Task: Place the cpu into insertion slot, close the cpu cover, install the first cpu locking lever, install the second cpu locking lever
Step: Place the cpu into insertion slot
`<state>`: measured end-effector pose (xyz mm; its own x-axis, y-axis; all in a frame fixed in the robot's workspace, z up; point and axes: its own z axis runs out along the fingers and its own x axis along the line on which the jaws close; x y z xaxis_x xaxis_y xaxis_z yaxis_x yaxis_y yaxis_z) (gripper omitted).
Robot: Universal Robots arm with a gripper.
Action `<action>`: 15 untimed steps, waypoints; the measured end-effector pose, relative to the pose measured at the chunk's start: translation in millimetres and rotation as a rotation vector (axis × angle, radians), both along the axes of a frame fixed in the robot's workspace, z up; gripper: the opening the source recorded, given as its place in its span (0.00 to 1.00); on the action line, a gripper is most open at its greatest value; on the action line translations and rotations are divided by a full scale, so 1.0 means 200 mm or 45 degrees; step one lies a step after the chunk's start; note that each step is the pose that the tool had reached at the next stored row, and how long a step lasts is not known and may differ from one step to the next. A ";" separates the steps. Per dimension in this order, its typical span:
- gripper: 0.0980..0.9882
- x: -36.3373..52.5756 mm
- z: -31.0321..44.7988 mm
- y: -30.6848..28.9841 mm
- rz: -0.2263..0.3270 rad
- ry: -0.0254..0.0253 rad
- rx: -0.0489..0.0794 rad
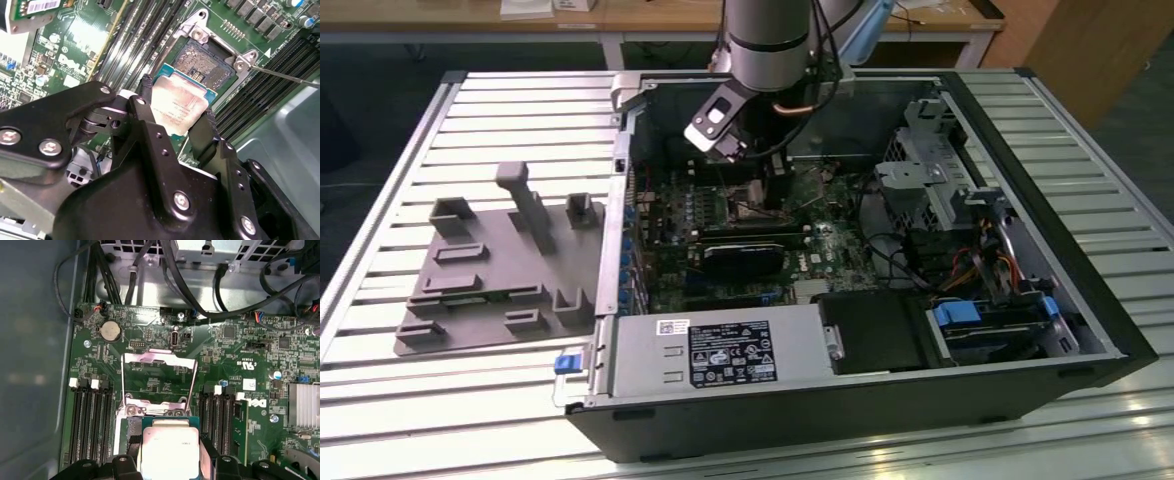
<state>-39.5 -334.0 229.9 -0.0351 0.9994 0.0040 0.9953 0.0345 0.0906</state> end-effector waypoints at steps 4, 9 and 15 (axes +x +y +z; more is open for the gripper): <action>0.49 -0.011 -0.018 0.004 -0.007 0.0001 0.000; 0.49 -0.018 -0.050 0.005 -0.012 0.0004 0.000; 0.49 -0.026 -0.074 0.012 -0.013 0.0007 0.000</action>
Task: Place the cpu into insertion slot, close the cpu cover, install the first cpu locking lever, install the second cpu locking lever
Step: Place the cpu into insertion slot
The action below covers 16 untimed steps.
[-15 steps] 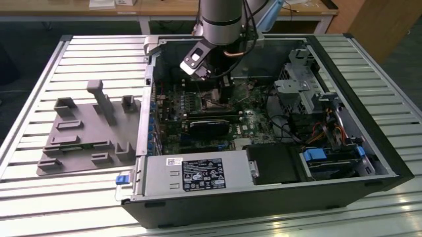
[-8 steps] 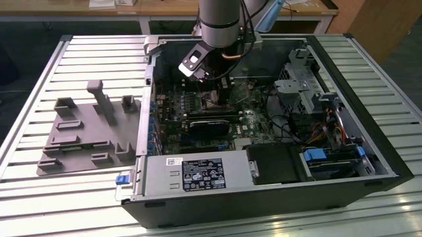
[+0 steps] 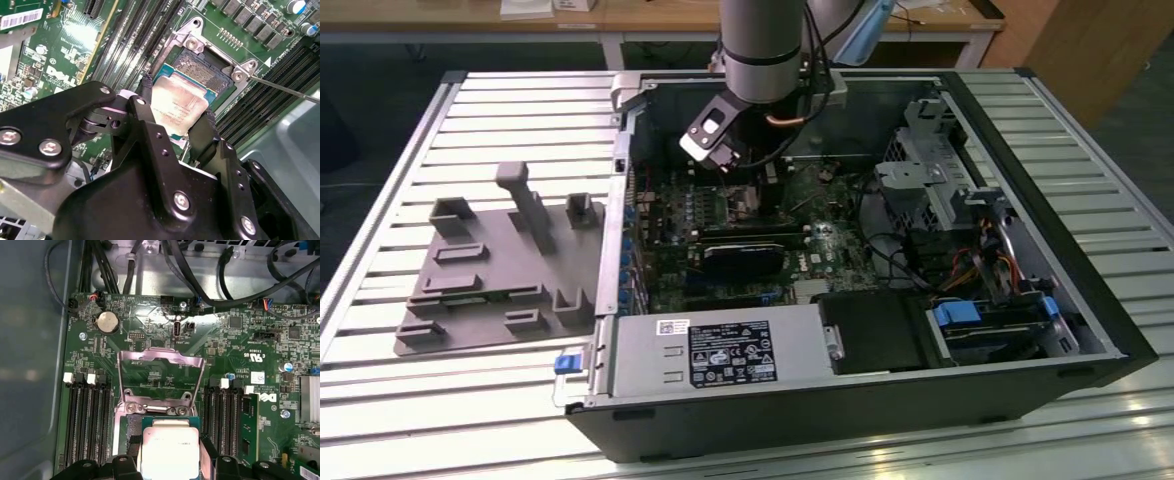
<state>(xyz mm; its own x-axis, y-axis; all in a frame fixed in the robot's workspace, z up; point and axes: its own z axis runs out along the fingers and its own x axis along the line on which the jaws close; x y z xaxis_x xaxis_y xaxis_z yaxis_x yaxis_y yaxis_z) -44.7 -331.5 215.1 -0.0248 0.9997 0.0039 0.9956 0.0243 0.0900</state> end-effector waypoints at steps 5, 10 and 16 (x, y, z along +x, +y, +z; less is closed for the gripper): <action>0.49 -0.003 -0.013 0.015 0.000 -0.0001 0.000; 0.49 -0.006 -0.022 0.035 0.000 -0.0001 0.000; 0.49 -0.012 -0.042 0.043 -0.010 -0.0001 0.000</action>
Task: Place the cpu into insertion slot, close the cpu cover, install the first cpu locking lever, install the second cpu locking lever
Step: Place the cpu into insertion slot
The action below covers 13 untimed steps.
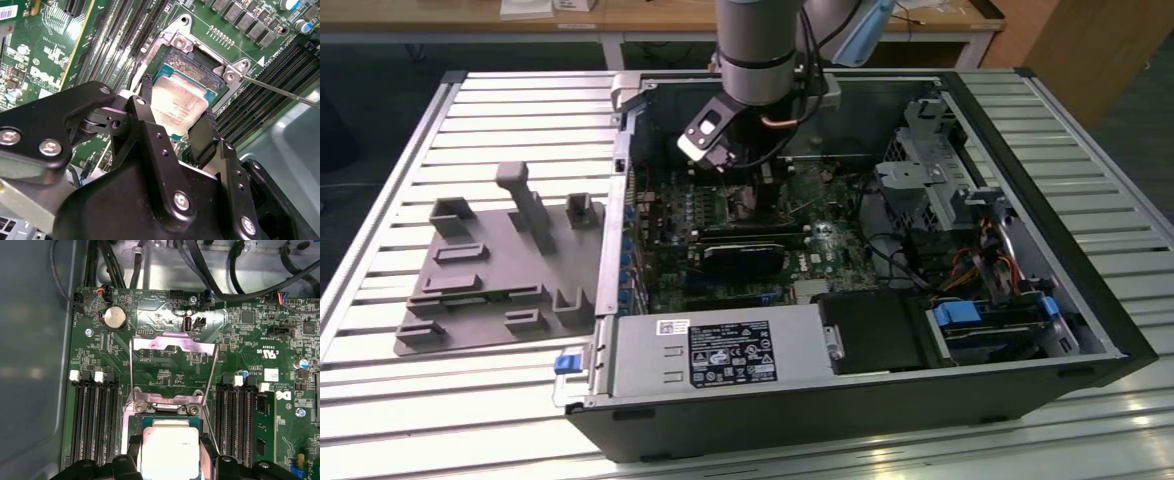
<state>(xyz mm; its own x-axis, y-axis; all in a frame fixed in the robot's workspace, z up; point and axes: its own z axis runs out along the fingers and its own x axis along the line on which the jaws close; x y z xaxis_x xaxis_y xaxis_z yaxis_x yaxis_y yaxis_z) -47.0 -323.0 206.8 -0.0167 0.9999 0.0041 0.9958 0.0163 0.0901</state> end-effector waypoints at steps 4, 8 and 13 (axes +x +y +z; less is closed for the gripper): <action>0.49 -0.007 -0.011 0.005 -0.009 0.0000 0.000; 0.49 -0.009 -0.028 0.012 -0.018 0.0003 0.000; 0.49 -0.019 -0.042 0.019 -0.025 0.0003 0.000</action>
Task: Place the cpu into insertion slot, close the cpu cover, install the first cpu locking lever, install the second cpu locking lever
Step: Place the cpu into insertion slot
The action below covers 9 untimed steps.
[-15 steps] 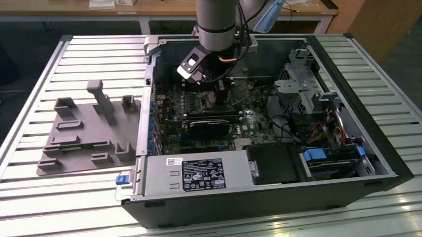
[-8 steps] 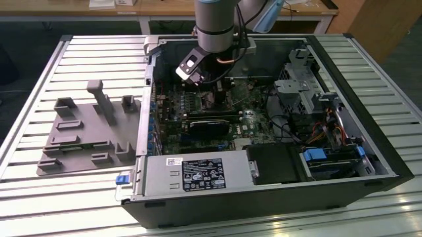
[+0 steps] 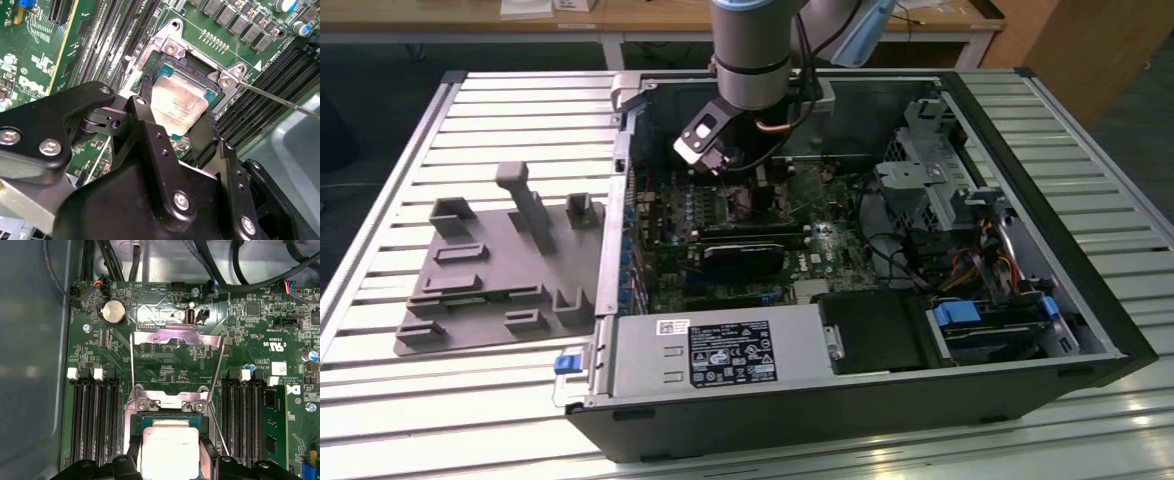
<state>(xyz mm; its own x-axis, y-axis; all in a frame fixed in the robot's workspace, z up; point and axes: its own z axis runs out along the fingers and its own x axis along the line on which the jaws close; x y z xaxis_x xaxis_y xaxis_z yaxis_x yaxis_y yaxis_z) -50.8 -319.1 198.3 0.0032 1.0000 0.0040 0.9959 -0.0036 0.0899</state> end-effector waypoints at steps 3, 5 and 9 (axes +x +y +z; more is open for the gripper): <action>0.49 -0.005 -0.008 0.002 -0.011 0.0000 0.000; 0.49 -0.009 -0.012 0.005 -0.018 0.0001 0.000; 0.49 -0.010 -0.026 0.007 -0.025 0.0001 0.000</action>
